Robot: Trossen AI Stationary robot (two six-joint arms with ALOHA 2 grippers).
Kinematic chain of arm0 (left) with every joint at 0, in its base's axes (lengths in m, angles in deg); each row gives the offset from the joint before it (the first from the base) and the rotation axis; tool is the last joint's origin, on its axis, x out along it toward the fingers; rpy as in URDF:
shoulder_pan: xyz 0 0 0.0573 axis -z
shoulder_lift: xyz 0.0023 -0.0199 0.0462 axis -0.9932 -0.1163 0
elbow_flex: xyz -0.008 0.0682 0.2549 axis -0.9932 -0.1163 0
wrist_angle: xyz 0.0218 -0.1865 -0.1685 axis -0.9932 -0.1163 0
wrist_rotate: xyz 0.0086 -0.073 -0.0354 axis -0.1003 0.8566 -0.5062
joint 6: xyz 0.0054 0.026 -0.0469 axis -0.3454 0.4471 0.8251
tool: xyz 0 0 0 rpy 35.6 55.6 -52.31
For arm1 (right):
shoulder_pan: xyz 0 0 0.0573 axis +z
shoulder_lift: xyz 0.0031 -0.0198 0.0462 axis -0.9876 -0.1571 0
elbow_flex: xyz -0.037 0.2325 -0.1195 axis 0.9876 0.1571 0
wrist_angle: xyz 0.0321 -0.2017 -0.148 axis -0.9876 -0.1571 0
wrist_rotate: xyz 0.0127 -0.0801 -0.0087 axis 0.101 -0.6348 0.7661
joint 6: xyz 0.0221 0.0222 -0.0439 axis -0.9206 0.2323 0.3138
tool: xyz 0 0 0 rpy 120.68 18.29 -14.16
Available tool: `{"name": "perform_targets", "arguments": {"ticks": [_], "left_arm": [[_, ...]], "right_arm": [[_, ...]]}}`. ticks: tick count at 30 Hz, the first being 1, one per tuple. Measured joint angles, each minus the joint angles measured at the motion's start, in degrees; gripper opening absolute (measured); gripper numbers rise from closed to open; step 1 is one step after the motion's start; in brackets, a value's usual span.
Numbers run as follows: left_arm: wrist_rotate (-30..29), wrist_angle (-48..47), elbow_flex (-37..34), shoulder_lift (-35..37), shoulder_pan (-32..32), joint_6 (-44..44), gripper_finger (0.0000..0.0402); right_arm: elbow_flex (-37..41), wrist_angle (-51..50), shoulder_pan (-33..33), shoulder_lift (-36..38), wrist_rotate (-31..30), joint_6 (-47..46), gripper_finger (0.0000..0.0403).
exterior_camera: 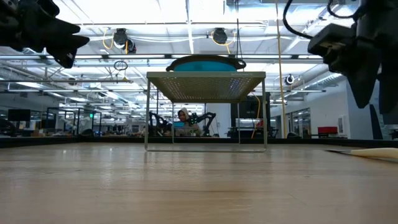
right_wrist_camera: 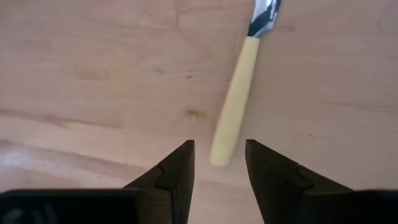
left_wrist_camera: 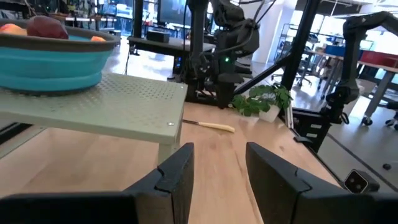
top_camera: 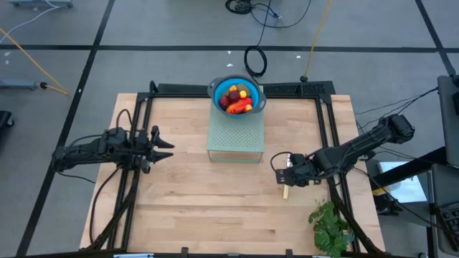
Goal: Pick & Place Fruit
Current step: Put the yellow knife on the shelf
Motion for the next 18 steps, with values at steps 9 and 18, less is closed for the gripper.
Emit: {"name": "perform_targets", "arguments": {"ticks": [9,18], "left_arm": [[-0.04,-3.44,0.0,1.29,0.0,0.63,0.0145],[-0.05,-3.71,0.0,1.29,-0.02,0.59,0.0145]], "right_arm": [[4.05,4.77,-0.01,0.0,-0.02,-4.07,0.0133],[7.1,9.52,-0.01,0.0,-0.02,-6.9,0.013]]}}
